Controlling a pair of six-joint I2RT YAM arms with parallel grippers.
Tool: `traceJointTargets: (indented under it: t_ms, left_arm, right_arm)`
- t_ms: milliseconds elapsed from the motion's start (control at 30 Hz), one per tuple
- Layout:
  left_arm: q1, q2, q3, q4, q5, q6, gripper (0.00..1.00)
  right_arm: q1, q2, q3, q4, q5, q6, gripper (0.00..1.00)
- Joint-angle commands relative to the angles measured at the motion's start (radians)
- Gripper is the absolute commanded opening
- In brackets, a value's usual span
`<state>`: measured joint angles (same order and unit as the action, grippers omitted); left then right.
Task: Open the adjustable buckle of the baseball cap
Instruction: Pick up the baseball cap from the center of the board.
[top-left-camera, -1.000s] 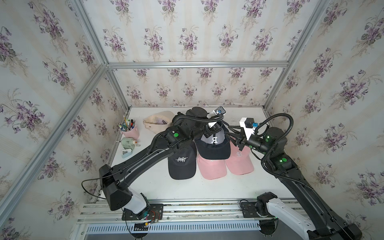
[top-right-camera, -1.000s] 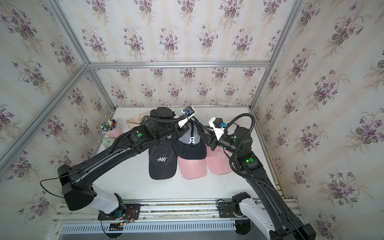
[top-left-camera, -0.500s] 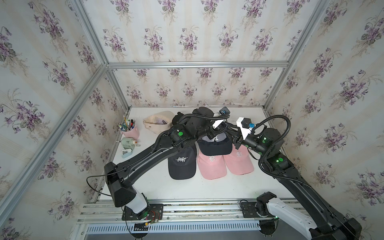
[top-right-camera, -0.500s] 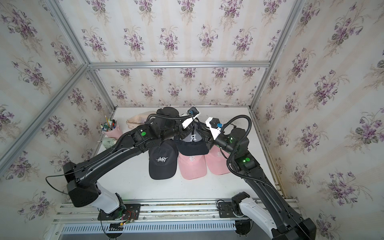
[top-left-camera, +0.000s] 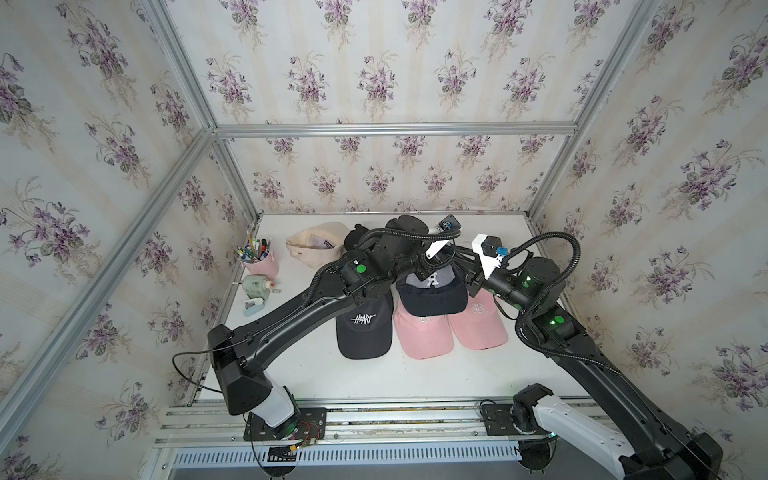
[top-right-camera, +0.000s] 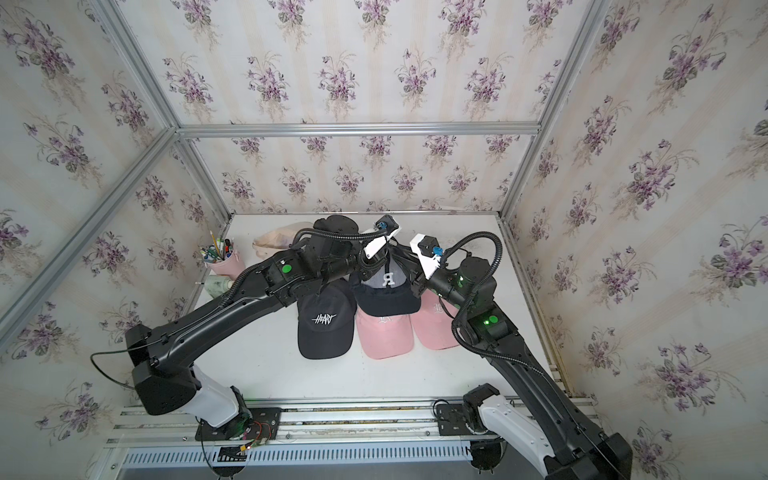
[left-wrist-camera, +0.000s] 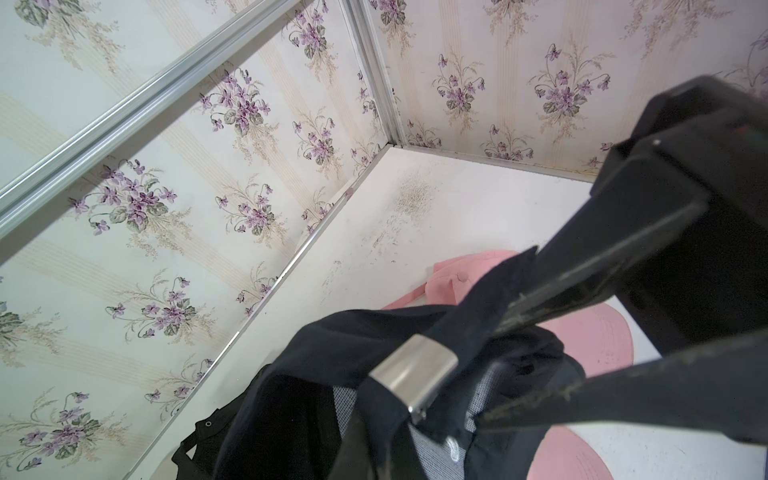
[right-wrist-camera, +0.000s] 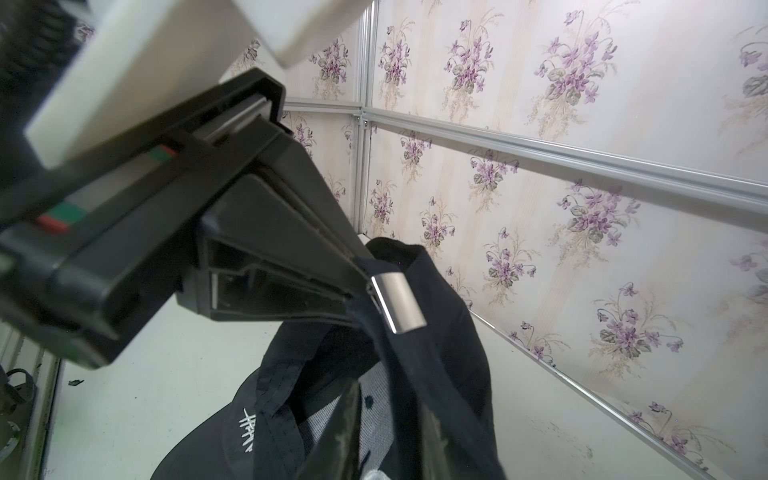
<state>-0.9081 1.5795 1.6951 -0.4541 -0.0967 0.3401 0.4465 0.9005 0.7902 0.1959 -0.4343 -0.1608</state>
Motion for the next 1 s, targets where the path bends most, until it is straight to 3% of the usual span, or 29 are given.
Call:
traceJointTargets:
  t_ms: [0, 500, 767, 967]
  left_arm:
    - [0.000, -0.010, 0.006, 0.009, 0.004, -0.015, 0.00]
    - [0.000, -0.012, -0.001, 0.005, 0.014, -0.015, 0.00]
    - [0.000, -0.028, -0.042, 0.003, 0.061, -0.019, 0.22]
    - [0.000, -0.047, -0.063, 0.002, 0.090, -0.025, 0.28]
  right_arm:
    - [0.006, -0.001, -0.005, 0.011, 0.023, -0.019, 0.25]
    - [0.014, 0.016, -0.003, 0.064, 0.060, -0.013, 0.00]
    - [0.014, -0.021, -0.017, 0.140, 0.118, 0.000, 0.00]
    - [0.014, 0.009, 0.012, 0.116, 0.131, -0.005, 0.00]
